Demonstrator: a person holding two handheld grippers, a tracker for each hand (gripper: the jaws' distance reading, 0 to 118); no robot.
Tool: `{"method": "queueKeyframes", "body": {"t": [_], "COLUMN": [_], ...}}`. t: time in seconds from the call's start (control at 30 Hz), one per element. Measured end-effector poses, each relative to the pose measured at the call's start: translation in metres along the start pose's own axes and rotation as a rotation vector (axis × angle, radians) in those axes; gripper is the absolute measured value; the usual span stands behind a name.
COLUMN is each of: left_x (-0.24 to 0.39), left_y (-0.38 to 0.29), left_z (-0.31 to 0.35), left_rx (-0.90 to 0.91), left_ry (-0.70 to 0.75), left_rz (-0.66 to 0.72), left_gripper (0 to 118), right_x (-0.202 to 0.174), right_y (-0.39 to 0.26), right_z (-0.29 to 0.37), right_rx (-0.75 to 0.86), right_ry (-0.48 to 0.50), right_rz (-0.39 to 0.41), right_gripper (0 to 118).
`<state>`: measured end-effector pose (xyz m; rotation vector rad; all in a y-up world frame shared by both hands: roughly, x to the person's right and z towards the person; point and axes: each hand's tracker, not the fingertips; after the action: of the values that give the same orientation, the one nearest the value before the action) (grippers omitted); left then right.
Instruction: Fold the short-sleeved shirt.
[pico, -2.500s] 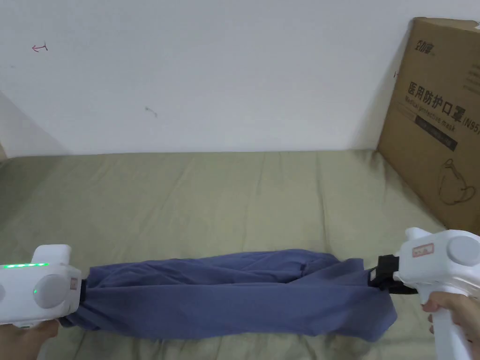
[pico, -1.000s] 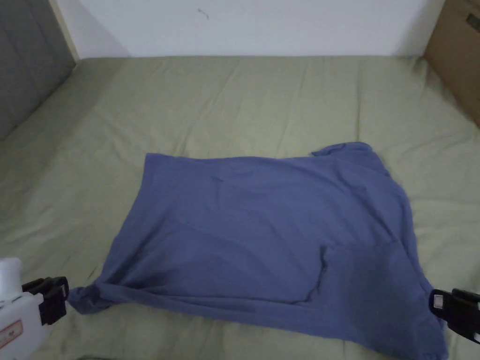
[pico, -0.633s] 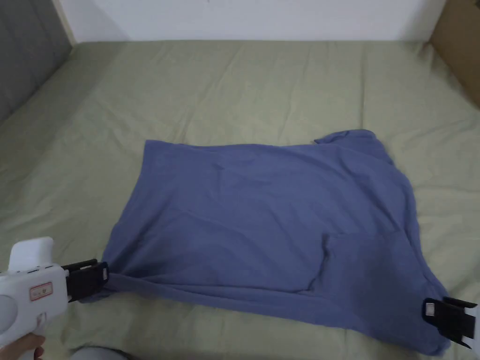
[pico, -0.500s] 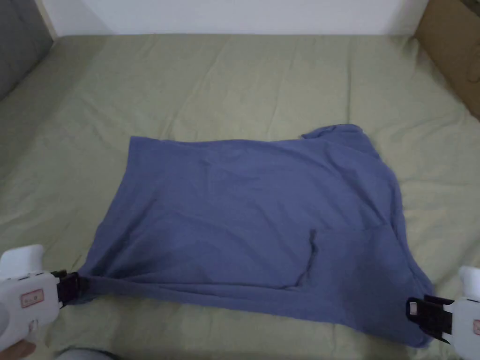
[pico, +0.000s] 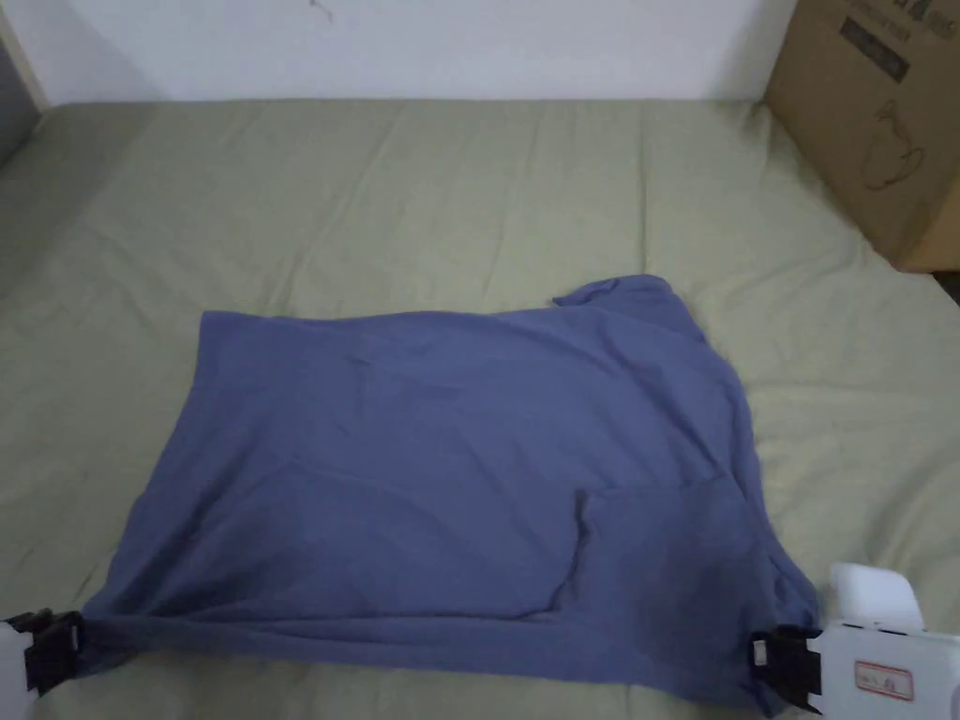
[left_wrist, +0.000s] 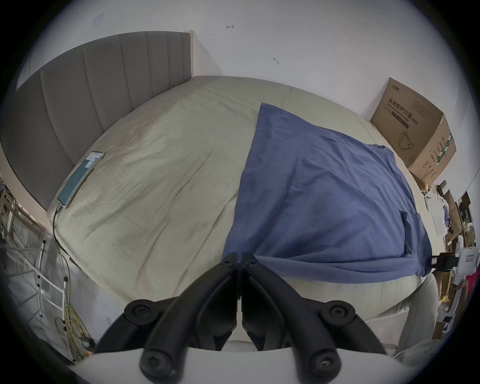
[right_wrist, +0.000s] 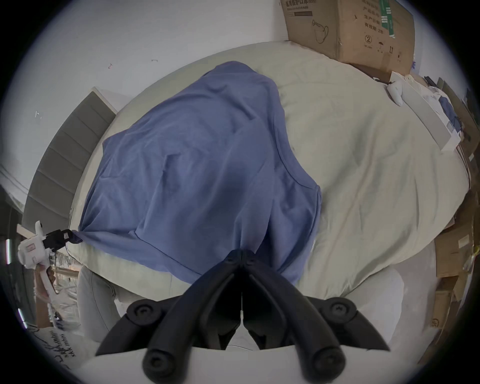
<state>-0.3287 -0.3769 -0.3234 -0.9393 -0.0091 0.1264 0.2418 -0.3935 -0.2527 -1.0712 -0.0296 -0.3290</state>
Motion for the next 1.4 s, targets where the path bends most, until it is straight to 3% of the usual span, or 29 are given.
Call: {"method": "queueKeyframes", "body": {"t": [0.1,0.2,0.33,0.63,0.7,0.83,0.93,0.97,1.0,1.03,1.07,1.1,1.13,1.17,1.27,1.3,1.37,1.4], "left_x": [0.000,0.003,0.008,0.017,0.018,0.023,0.028,0.032,0.035,0.036,0.032,0.031,0.028,0.024,0.007,0.005,-0.007,-0.006], "left_y": [-0.001,-0.002,0.003,0.050,0.067,0.102,0.117,0.118,0.118,0.116,0.114,0.110,0.106,0.102,0.089,0.082,0.069,0.062], "left_z": [0.000,0.003,0.005,0.000,-0.011,-0.048,-0.084,-0.092,-0.097,-0.098,-0.097,-0.092,-0.082,-0.074,-0.043,-0.032,-0.013,-0.007], "left_rx": [0.000,0.000,0.004,0.043,0.043,-0.005,-0.063,-0.088,-0.099,-0.115,-0.126,-0.119,-0.091,-0.086,-0.052,-0.036,-0.017,-0.022], "left_ry": [-0.007,-0.002,0.002,-0.014,-0.018,-0.001,0.025,0.033,0.040,0.032,0.015,-0.012,-0.036,-0.033,-0.013,-0.021,-0.071,-0.081], "left_rz": [0.009,0.010,-0.003,0.001,-0.024,-0.032,-0.053,-0.061,-0.048,-0.039,-0.030,-0.011,0.004,0.012,0.028,0.043,0.066,0.071], "left_gripper": [0,0,0,0,0,0,3,13,36,75,98,104,104,104,101,94,38,11], "right_x": [0.005,0.020,0.020,0.019,0.016,0.010,0.004,0.003,0.002,0.001,0.000,-0.001,0.000,0.001,0.004,0.004,0.001,-0.001], "right_y": [0.005,0.004,0.011,0.085,0.108,0.157,0.178,0.180,0.180,0.179,0.178,0.176,0.173,0.167,0.153,0.146,0.128,0.120], "right_z": [-0.003,0.000,0.005,0.017,0.012,-0.008,-0.038,-0.049,-0.056,-0.061,-0.063,-0.062,-0.061,-0.055,-0.029,-0.019,-0.001,0.005], "right_rx": [-0.002,0.001,0.026,0.116,0.137,0.134,0.111,0.108,0.111,0.102,0.085,0.080,0.082,0.087,0.121,0.130,0.173,0.172], "right_ry": [-0.034,0.049,0.002,0.045,0.021,0.007,-0.067,-0.063,-0.063,-0.082,-0.089,-0.100,-0.107,-0.112,-0.105,-0.097,-0.041,-0.032], "right_rz": [0.014,-0.101,-0.068,-0.084,-0.041,-0.067,-0.043,-0.029,-0.036,-0.032,-0.005,0.008,0.014,0.015,0.025,0.027,0.032,0.033], "right_gripper": [0,0,0,0,0,0,0,0,0,10,33,63,95,100,89,80,31,13]}}
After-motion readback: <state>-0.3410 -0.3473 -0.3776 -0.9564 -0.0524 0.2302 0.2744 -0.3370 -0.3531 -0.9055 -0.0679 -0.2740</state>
